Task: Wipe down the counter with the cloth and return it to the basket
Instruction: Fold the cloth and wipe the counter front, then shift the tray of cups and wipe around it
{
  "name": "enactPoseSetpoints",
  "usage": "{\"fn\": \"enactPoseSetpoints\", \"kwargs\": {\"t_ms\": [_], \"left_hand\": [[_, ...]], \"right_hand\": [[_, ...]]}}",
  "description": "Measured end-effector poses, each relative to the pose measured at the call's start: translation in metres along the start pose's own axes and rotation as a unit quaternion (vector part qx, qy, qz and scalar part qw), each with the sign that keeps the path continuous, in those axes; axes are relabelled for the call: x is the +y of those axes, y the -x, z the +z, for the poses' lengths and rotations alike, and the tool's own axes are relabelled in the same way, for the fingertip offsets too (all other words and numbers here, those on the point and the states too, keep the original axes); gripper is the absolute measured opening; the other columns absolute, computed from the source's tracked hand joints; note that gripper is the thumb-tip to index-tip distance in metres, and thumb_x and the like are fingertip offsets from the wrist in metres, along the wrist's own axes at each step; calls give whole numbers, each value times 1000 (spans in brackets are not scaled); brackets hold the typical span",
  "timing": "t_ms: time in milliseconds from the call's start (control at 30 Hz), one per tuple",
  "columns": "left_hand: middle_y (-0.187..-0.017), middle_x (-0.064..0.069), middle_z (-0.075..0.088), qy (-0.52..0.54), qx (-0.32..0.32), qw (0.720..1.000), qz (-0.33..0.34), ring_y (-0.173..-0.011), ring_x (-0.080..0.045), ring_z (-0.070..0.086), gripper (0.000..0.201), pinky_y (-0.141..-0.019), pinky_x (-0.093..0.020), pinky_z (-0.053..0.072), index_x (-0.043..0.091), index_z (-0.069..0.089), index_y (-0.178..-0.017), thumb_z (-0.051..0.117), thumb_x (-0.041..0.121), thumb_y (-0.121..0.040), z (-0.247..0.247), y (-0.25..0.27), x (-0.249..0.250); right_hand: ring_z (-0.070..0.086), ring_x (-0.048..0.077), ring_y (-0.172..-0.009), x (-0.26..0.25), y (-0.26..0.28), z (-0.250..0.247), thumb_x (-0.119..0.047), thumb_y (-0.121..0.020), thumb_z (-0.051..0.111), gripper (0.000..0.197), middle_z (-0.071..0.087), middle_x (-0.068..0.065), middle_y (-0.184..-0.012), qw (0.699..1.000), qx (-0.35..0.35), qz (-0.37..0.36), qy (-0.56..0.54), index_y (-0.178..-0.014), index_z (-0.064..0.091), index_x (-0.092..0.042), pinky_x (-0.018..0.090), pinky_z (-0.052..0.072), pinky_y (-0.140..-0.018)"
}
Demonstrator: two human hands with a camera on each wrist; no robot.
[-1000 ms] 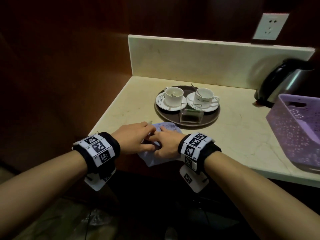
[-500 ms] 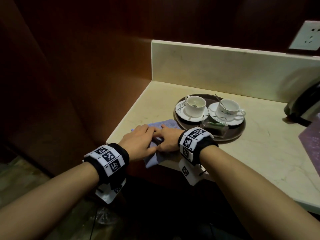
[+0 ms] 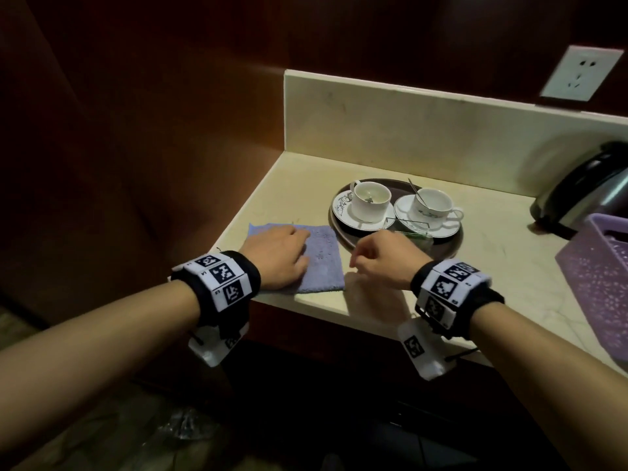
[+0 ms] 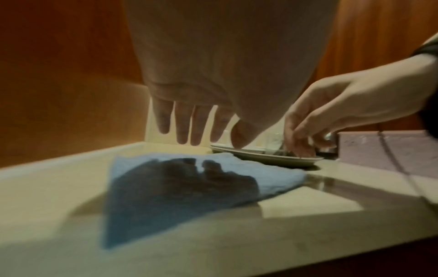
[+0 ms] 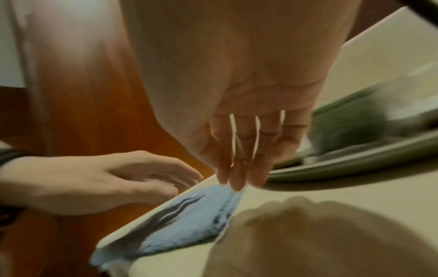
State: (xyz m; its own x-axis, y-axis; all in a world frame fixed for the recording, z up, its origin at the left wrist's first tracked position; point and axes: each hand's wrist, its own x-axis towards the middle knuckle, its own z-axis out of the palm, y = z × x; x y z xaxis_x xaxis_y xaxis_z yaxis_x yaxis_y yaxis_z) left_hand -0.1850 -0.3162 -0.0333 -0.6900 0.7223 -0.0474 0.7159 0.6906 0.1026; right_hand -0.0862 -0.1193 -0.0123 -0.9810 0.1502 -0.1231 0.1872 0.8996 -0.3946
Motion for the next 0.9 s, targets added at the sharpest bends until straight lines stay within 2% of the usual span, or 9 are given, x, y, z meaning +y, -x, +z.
{"fn": "enactPoseSetpoints", "kwargs": {"t_ms": [67, 133, 233, 400, 567, 667, 733, 833, 900], "left_hand": [[-146, -12, 39, 38, -79, 996, -16, -130, -32, 42, 66, -100, -46, 42, 19, 34, -144, 35, 61, -94, 8, -3, 14], [-159, -15, 15, 24, -179, 983, -37, -144, -38, 20, 85, -111, -56, 27, 28, 14, -153, 27, 78, -86, 15, -7, 20], [-162, -12, -17, -18, -223, 973, -53, -149, -36, -11, 92, -115, -62, 9, 34, -12, -154, 22, 82, -83, 22, -14, 20], [-161, -9, -20, 14, -228, 971, -72, -149, -32, -15, 89, -116, -63, 2, 39, -12, -153, 21, 83, -83, 16, -33, 10], [-162, -8, -17, 3, -210, 973, -95, -150, -31, -12, 84, -117, -61, 5, 38, -10, -154, 22, 78, -87, 15, -49, 0], [-162, -8, -17, -4, -215, 972, -92, -149, -31, -13, 85, -117, -60, 6, 38, -11, -154, 24, 78, -87, 14, -58, -6], [-162, -7, -19, -18, -215, 972, -90, -150, -29, -14, 84, -117, -60, 4, 40, -14, -152, 22, 78, -87, 16, -62, -9], [-161, -6, -23, -30, -217, 971, -94, -149, -28, -16, 81, -116, -59, 0, 42, -18, -151, 19, 78, -88, 17, -67, -11], [-160, -5, -25, -26, -223, 970, -96, -149, -28, -19, 81, -115, -59, -4, 42, -20, -150, 18, 78, -88, 16, -72, -12]], "right_hand": [[66, 17, -80, 19, 6, -3, -36, -84, 58, 22, 71, -3, -80, 997, -10, 71, 14, -79, 73, -21, 35, 56, -79], [67, 19, -78, 37, 12, -5, -45, -85, 58, 32, 71, 1, -79, 990, -25, 136, 28, -76, 73, -19, 35, 57, -79], [67, 20, -78, 59, 23, -8, -49, -89, 56, 39, 72, 3, -82, 977, -20, 214, -2, -80, 74, -15, 32, 56, -76], [68, 32, -84, 89, 30, -15, -40, -87, 52, 39, 72, 14, -93, 945, 51, 315, -75, -94, 70, -5, 38, 58, -77], [72, 37, -80, 108, 25, -19, -30, -85, 52, 35, 73, 19, -74, 907, 70, 365, -195, -73, 66, 0, 44, 57, -80], [72, 37, -75, 111, 16, -23, -26, -85, 55, 32, 73, 20, -72, 901, 82, 365, -222, -73, 65, 1, 46, 58, -79], [72, 35, -68, 111, 9, -26, -24, -87, 55, 31, 73, 20, -72, 892, 87, 366, -249, -80, 65, 5, 45, 60, -75], [65, 33, -53, 116, -2, -29, -14, -90, 55, 25, 67, 22, -62, 860, 78, 380, -332, -81, 59, 9, 40, 56, -56], [61, 35, -54, 120, -7, -29, -13, -88, 58, 24, 64, 25, -60, 846, 59, 389, -359, -82, 60, 10, 47, 51, -58]]}}
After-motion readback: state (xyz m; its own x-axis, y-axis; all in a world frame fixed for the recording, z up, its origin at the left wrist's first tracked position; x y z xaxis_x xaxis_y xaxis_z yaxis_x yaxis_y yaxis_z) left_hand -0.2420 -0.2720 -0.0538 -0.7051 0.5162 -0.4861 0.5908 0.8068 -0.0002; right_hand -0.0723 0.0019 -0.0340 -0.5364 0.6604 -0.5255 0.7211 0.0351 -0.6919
